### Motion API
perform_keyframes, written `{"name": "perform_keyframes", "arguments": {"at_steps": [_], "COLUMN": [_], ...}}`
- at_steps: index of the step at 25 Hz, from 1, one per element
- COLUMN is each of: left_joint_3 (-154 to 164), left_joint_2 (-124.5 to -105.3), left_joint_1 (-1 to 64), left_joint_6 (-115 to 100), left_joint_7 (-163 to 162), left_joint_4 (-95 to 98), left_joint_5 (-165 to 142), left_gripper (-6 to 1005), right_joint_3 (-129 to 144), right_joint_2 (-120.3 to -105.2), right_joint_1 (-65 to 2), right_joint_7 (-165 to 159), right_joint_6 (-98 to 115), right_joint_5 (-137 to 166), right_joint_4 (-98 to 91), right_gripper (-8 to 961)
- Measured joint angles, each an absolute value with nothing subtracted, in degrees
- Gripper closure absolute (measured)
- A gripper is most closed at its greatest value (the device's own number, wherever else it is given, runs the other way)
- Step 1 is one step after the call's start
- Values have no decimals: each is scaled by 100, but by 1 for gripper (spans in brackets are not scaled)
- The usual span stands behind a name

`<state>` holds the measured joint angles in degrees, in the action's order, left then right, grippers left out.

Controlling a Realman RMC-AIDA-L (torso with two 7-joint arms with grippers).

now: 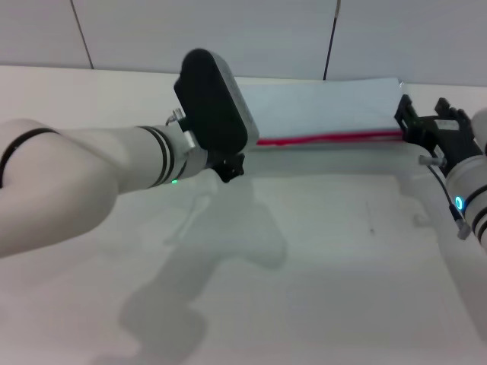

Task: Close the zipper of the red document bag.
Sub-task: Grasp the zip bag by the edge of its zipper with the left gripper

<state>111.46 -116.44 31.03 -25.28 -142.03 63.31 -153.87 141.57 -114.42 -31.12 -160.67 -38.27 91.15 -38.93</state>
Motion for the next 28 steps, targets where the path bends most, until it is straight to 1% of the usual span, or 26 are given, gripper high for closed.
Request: {"name": "perform_keyframes", "arguments": {"at_steps": [1, 3, 5, 7, 9, 10, 11, 12, 13, 16, 22, 28], "left_joint_3": [11127, 11105, 11076, 11040, 11008, 10999, 10991, 10981, 10975, 10959, 10933, 10933], "left_joint_2": [-11644, -11642, -11636, -11636, -11639, -11636, -11635, -11635, -11634, -11627, -11627, -11634], "left_joint_1": [3026, 2917, 2762, 2674, 2595, 2573, 2549, 2528, 2505, 2436, 2321, 2261], "left_joint_6": [-2550, -2611, -2715, -2764, -2796, -2813, -2827, -2839, -2849, -2862, -2865, -2865], "left_joint_7": [-14207, -14229, -14250, -14252, -14252, -14253, -14253, -14253, -14254, -14255, -14256, -14256], "left_joint_4": [6471, 6715, 7075, 7259, 7395, 7440, 7483, 7525, 7573, 7726, 7973, 8151], "left_joint_5": [-15427, -15486, -15572, -15624, -15662, -15677, -15689, -15700, -15703, -15710, -15784, -15847], "left_gripper": [924, 936, 939, 941, 944, 945, 945, 946, 946, 948, 951, 954], "right_joint_3": [14092, 13944, 13821, 13669, 13424, 13062, 13062, 12560, 12560, 11906, 11276, 11066], "right_joint_2": [-11377, -11139, -10837, -10616, -10467, -10403, -10403, -10407, -10407, -10515, -10844, -11198], "right_joint_1": [-3111, -3059, -2935, -2789, -2623, -2423, -2423, -2189, -2189, -1898, -1732, -1764], "right_joint_7": [-16063, -16054, -16046, -16042, -16040, -16036, -16036, -16031, -16031, -16021, -15979, -15321], "right_joint_6": [-3678, -3274, -2941, -2671, -2344, -1910, -1910, -1300, -1300, -478, 649, 1264], "right_joint_5": [9155, 9280, 9505, 9832, 10266, 10825, 10825, 11492, 11492, 12349, 13544, 13679], "right_joint_4": [-3977, -4390, -4974, -5482, -5938, -6365, -6365, -6788, -6788, -7365, -8023, -8172], "right_gripper": [322, 322, 322, 322, 322, 322, 322, 322, 322, 328, 338, 338]}}
